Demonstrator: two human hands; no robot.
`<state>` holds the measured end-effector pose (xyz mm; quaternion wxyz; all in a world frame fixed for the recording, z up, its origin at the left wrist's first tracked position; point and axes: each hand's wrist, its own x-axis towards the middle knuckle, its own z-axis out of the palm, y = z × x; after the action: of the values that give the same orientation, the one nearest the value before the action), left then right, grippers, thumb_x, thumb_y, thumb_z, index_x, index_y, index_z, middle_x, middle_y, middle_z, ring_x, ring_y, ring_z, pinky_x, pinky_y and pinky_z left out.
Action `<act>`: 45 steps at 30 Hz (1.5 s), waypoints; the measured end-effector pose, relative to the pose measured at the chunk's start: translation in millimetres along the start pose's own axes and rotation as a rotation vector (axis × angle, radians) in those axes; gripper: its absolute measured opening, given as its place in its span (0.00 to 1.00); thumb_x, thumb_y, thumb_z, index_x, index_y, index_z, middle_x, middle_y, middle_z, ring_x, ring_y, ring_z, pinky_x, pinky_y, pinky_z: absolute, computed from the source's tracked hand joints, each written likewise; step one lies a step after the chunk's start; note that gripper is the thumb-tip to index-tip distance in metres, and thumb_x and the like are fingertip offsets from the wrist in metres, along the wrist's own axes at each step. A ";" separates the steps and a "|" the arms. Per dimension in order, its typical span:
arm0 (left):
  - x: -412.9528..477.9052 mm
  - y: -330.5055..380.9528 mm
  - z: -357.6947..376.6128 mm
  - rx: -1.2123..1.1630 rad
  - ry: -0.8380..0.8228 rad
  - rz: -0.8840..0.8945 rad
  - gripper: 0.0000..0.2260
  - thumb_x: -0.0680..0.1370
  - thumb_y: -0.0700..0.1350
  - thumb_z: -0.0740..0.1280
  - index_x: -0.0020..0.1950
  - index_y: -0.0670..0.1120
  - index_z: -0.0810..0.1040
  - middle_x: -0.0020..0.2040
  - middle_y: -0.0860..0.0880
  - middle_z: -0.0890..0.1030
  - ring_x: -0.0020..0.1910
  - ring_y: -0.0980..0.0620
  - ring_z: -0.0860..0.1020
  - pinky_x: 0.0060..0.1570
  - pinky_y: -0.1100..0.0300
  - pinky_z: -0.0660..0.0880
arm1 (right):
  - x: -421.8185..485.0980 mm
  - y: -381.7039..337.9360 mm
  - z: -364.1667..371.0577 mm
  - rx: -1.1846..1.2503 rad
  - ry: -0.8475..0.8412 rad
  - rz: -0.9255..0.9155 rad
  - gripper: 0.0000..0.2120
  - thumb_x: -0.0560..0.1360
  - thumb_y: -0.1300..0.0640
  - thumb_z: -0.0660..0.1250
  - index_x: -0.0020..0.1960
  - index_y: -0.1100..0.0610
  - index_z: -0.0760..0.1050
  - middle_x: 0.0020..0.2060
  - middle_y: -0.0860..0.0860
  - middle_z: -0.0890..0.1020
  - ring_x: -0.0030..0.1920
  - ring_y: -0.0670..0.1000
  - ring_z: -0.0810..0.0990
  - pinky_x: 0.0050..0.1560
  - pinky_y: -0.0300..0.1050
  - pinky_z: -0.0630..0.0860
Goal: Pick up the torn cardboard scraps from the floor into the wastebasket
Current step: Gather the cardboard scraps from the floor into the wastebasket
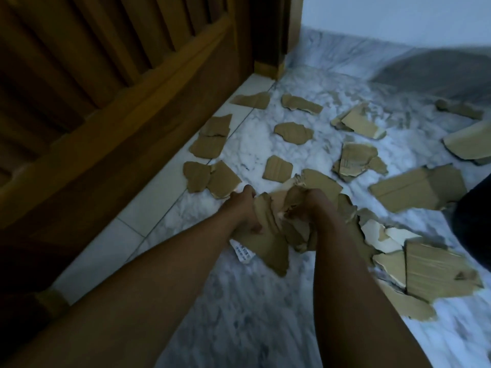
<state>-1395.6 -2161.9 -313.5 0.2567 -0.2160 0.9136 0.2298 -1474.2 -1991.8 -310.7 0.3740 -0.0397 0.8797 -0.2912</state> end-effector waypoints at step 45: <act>21.1 -43.4 -77.1 1.041 -0.025 0.614 0.22 0.74 0.50 0.70 0.64 0.41 0.73 0.64 0.40 0.69 0.66 0.37 0.62 0.66 0.36 0.55 | -50.5 -13.5 -3.1 0.608 -0.049 0.240 0.36 0.60 0.56 0.84 0.65 0.62 0.77 0.58 0.61 0.82 0.58 0.63 0.81 0.59 0.62 0.78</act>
<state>-1418.2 -2243.4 -280.1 0.2611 0.2144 0.9235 -0.1815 -1442.1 -1987.0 -269.6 0.4212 0.1707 0.7416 -0.4934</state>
